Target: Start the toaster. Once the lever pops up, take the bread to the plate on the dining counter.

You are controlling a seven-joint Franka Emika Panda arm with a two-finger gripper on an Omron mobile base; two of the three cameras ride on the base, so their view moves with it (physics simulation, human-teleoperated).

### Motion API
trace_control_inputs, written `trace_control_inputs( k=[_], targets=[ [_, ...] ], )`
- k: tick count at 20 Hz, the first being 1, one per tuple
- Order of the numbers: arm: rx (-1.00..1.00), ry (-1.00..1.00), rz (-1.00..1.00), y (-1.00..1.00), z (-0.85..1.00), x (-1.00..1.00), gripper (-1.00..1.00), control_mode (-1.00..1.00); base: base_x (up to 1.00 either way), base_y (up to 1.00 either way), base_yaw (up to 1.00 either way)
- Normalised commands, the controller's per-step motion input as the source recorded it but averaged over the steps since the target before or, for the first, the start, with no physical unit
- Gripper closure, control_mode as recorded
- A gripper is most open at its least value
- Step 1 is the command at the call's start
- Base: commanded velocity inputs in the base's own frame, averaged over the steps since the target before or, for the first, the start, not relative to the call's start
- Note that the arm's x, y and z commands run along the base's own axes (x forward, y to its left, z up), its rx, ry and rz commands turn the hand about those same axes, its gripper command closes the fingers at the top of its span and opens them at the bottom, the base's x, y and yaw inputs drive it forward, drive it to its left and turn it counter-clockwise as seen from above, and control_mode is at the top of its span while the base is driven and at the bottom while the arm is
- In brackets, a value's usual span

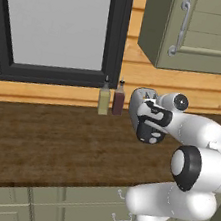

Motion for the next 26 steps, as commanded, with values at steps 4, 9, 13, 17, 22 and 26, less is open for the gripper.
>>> trace_control_inputs(
  k=[4, 9, 13, 17, 22, 26],
  targets=[
    [0.0, 0.0, 0.0, 0.0, 0.0, 0.0, -1.0, -1.0, 0.0, 0.0, 0.0],
    [0.0, 0.0, 0.0, 0.0, 0.0, 0.0, -1.0, -1.0, 0.0, 0.0, 0.0],
    [0.0, 0.0, 0.0, 0.0, 0.0, 0.0, -1.0, -1.0, 0.0, 0.0, 0.0],
    [0.0, 0.0, 0.0, 0.0, 0.0, 0.0, -1.0, -1.0, 0.0, 0.0, 0.0],
    [0.0, 0.0, 0.0, 0.0, 0.0, 0.0, -1.0, -1.0, 0.0, 0.0, 0.0],
    [0.0, 0.0, 0.0, 0.0, 0.0, 0.0, -1.0, -1.0, 0.0, 0.0, 0.0]
  ],
)
